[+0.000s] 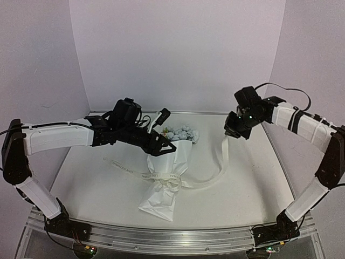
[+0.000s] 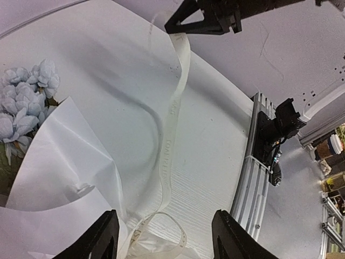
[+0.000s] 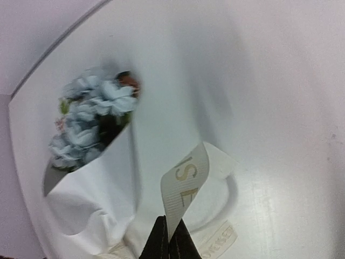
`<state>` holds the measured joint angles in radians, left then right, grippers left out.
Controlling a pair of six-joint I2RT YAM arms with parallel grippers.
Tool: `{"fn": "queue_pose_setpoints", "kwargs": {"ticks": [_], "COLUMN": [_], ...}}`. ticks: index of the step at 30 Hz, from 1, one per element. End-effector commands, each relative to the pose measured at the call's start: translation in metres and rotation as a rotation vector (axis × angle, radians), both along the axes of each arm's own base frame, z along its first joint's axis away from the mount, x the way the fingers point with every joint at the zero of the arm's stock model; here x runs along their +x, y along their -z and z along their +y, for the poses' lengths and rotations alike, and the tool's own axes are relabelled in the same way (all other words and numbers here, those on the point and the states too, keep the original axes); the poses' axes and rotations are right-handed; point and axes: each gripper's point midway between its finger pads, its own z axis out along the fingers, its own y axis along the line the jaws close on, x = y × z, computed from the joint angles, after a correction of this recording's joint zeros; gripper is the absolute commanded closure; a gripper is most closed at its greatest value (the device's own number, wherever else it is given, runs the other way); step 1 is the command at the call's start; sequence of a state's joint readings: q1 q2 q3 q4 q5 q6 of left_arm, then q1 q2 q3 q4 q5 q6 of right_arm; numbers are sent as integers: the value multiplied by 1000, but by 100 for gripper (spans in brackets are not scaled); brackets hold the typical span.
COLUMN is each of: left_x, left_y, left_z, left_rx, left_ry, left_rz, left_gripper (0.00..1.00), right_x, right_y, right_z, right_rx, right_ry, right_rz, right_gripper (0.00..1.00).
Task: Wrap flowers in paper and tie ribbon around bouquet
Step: Pick up the right side of the half-tied ribbon from the center of the board, then pass from the right arm to the left
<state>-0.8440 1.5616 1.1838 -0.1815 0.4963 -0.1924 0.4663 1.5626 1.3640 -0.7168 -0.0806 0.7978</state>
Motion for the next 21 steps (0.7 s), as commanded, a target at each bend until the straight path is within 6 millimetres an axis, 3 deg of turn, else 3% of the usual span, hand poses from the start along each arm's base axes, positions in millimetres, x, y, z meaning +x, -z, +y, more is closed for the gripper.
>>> {"fn": "queue_pose_setpoints", "kwargs": {"ticks": [1,5,10,15,21], "left_x": [25,36,50,60,57], "left_y": [-22,-14,-6,-17,-33], "left_z": [-12,-20,-22,-27,-33], "left_rx": [-32,-16,-20,-74,-140], "left_ry": [-17,-7,1,17,76], "left_rz": [-148,-187,-194,-212,-260], "left_gripper": [34,31,29,28,28], "right_x": [9,24,26,12,-6], "right_y": [-28,-59,-103,-134,-151], "right_z": [63,119,167,193,205], "right_rx": [129,277,421,490,558], "right_ry": [-66,-121,-170,-221,-257], "right_rz": [51,50,30,8,31], "right_gripper": [100,100,100,100,100]}}
